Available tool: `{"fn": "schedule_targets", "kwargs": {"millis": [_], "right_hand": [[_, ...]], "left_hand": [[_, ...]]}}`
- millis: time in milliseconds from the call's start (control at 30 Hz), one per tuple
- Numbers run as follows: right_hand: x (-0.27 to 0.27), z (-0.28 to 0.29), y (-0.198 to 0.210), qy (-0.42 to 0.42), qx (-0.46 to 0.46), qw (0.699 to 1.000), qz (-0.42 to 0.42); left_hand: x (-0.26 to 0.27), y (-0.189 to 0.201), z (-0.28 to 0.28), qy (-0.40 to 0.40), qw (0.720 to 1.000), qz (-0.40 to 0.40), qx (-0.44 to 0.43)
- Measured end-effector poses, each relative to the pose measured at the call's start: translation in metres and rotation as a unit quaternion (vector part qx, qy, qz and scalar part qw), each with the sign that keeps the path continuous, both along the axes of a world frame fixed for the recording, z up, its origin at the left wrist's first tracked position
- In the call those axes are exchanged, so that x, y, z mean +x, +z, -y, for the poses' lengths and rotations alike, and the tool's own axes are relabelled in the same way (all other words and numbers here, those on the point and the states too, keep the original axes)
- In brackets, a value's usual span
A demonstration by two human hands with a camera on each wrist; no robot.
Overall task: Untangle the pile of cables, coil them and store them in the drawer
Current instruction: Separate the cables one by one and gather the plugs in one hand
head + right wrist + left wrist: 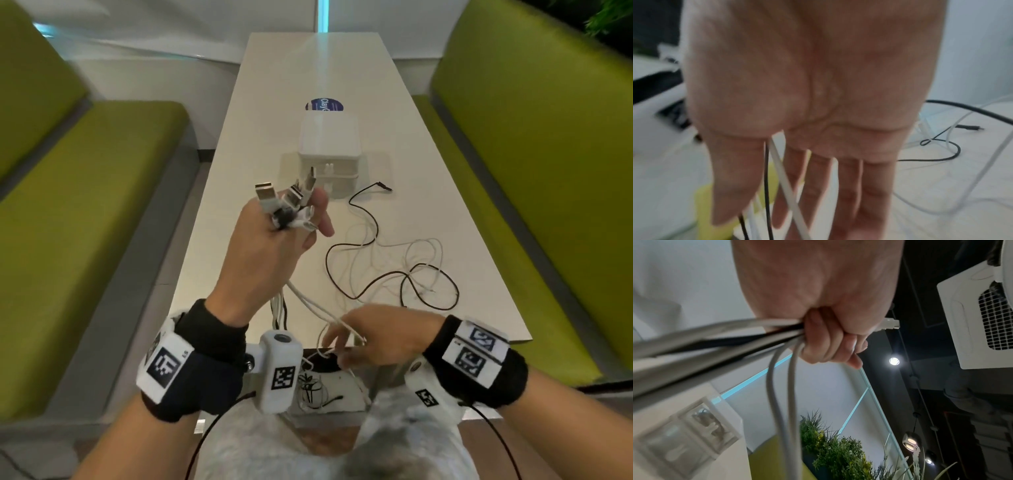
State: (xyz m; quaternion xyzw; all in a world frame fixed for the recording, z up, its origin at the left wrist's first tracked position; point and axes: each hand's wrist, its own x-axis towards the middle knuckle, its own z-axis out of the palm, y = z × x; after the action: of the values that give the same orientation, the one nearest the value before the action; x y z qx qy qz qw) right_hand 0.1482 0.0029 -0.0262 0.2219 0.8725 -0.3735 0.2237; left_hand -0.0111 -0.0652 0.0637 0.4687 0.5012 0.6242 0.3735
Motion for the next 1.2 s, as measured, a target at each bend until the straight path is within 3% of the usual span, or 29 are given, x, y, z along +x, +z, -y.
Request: {"fn": "schedule_targets", "kwargs": {"millis": [67,133,233,300,367,467,633,767,867,1067,1200], "right_hand": [[-0.004,0.001,0.017,-0.053,-0.025,0.994,-0.096],[-0.010,0.010,0.024,-0.080,0.009,0.986,-0.143],[-0.013,0.023,0.025,0.034,0.062,0.997,-0.008],[-0.008,0.019,0.030,0.050,0.076,0.994,0.064],[-0.006,0.009,0.044,-0.016,0.103,0.995,-0.012],[-0.019,0.014,0.051,-0.084,0.050,0.980,-0.174],[-0.043,0.039,0.017,-0.102,-0.053,0.972,-0.206],[-0.039,0.037,0.008,-0.133,-0.069,0.973,-0.176],[-0.040,0.045,0.001,-0.054,-0.047,0.991,-0.116],[-0.023,0.069,-0.071,-0.037,-0.142,0.988,0.059],[-0.021,0.064,-0.081,0.005,-0.094,0.989,0.112]], "left_hand": [[0.001,-0.004,0.004,-0.005,1.000,0.003,-0.015],[0.002,-0.004,0.008,-0.014,1.000,0.013,-0.024],[0.000,-0.001,0.012,-0.021,0.999,0.029,-0.030],[-0.001,0.002,0.014,-0.028,0.999,0.033,-0.027],[0.001,0.003,0.015,-0.030,0.999,0.032,-0.023],[0.013,0.004,0.014,-0.026,0.999,0.030,-0.021],[0.026,0.005,0.009,-0.066,0.997,0.038,-0.014],[0.022,0.002,0.010,-0.055,0.996,0.069,-0.001],[0.024,0.008,0.009,-0.062,0.996,0.064,0.022],[0.011,0.050,0.008,-0.057,0.993,0.023,0.100],[0.004,0.072,0.001,-0.047,0.989,-0.022,0.141]]}}
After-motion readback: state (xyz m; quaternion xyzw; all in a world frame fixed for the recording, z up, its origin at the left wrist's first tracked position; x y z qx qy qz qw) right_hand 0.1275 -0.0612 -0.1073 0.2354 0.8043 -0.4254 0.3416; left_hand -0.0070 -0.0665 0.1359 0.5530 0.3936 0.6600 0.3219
